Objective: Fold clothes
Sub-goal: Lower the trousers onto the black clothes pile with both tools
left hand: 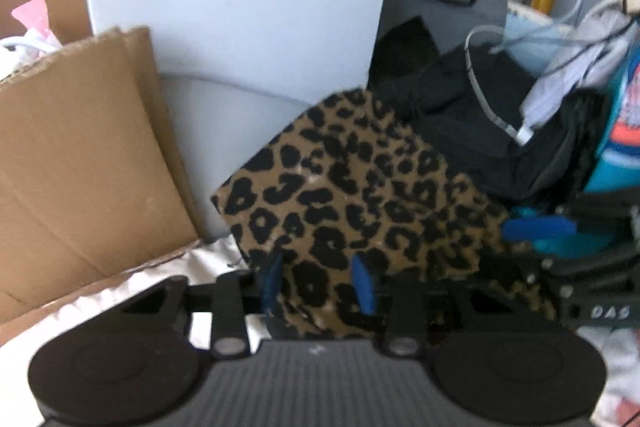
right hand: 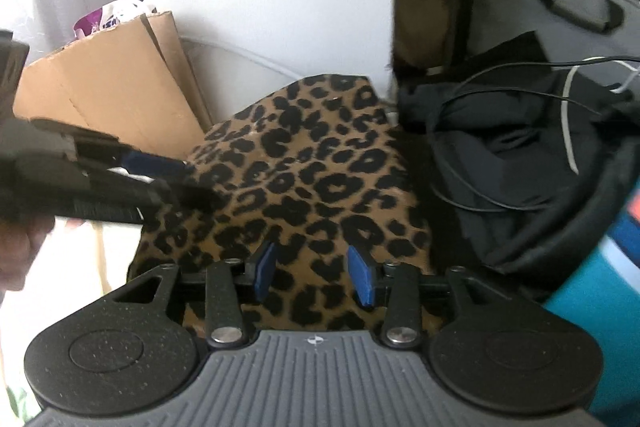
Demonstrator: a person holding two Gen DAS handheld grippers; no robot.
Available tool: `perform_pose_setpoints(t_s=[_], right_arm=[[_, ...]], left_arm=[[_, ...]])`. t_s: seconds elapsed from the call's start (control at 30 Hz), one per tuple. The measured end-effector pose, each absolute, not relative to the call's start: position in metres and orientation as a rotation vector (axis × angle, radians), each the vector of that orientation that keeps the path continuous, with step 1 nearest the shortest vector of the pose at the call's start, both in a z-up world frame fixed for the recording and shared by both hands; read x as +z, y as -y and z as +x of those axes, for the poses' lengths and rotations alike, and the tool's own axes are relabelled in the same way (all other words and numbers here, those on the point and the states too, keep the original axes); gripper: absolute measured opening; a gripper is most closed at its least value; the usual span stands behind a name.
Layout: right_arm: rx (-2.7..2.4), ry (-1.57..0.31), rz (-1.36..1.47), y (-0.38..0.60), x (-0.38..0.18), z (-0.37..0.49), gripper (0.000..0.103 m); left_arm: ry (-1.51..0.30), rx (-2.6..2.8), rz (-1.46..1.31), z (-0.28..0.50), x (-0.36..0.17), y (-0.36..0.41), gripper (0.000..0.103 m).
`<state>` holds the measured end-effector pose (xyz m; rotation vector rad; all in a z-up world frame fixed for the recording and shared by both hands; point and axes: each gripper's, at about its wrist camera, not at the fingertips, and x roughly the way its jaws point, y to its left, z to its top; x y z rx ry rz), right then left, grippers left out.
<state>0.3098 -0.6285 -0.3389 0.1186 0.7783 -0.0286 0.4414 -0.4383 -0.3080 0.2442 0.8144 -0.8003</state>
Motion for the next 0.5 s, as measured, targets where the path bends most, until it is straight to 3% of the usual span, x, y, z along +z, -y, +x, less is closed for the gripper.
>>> perform_pose_setpoints(t_s=[0.5], right_arm=[[-0.084,-0.795,0.126,0.633,-0.366,0.267,0.047]], left_arm=[[-0.811,-0.887,0.235,0.387,-0.331,0.430,0.041]])
